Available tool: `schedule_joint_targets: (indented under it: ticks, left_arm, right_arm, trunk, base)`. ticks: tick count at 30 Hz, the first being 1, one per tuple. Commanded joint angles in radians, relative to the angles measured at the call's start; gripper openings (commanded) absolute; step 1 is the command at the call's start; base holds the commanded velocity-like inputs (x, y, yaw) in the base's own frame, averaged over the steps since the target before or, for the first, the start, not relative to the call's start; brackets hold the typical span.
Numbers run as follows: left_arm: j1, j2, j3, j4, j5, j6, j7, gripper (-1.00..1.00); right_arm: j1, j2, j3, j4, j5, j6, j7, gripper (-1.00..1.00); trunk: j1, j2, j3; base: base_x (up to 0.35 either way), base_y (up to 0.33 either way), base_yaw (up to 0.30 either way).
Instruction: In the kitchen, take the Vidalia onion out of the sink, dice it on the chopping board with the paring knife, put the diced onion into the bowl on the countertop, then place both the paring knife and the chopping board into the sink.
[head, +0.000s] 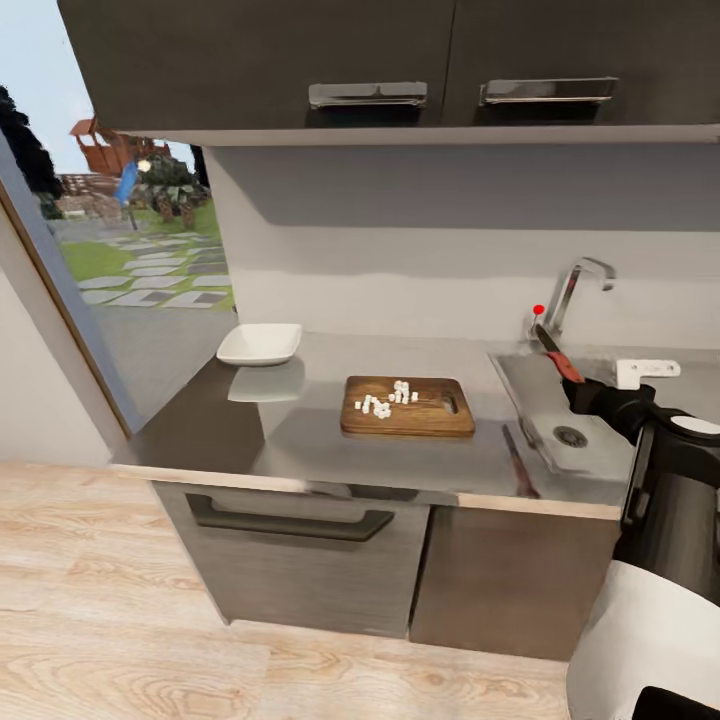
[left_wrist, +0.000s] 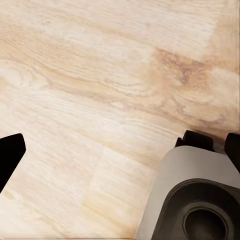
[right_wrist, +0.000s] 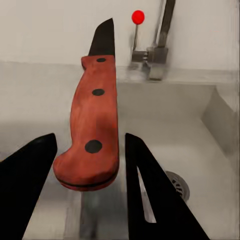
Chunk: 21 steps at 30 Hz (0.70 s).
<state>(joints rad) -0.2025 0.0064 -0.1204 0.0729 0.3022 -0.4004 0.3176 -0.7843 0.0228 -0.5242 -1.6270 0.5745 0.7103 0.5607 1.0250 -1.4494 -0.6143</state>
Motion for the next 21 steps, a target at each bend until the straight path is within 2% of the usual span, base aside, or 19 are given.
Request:
schedule_joint_targets:
  ticks: [1, 9, 11, 15, 18, 21]
  left_arm:
    - [-0.002, 0.000, -0.008, 0.004, 0.006, -0.006, 0.001, 1.00]
    - [-0.002, 0.000, -0.008, 0.004, 0.007, -0.006, 0.001, 1.00]
    - [-0.002, 0.000, -0.008, 0.004, 0.008, -0.006, 0.002, 1.00]
    - [-0.002, 0.000, -0.008, 0.004, 0.008, -0.006, 0.002, 1.00]
    - [-0.002, 0.001, -0.008, 0.004, 0.008, -0.006, 0.002, 1.00]
    - [-0.002, 0.001, -0.008, 0.004, 0.008, -0.006, 0.002, 1.00]
  right_arm:
    - [-0.001, 0.001, -0.004, 0.000, 0.009, 0.000, 0.011, -1.00]
    - [0.000, 0.008, -0.003, 0.015, 0.006, -0.001, 0.011, -1.00]
    - [0.000, 0.009, -0.002, 0.036, 0.005, -0.002, 0.010, -1.00]
    - [0.000, 0.009, -0.002, 0.120, 0.005, -0.011, 0.009, -1.00]
    - [0.000, 0.010, -0.002, 0.262, 0.006, -0.144, 0.003, -1.00]
    - [0.000, 0.011, -0.002, 0.316, 0.007, -0.194, 0.001, -1.00]
  trunk:
    - [0.000, -0.001, -0.001]
    - [0.000, -0.001, -0.001]
    - [0.000, -0.001, -0.001]
    - [0.000, -0.001, -0.001]
    - [0.000, -0.001, -0.001]
    - [0.000, -0.001, -0.001]
  base:
    - [0.000, -0.320, 0.000]
    - [0.000, -0.319, 0.000]
    - [0.000, -0.270, 0.000]
    - [0.000, -0.059, 0.000]
    - [0.000, -0.006, 0.000]
    - [0.000, 0.000, 0.000]
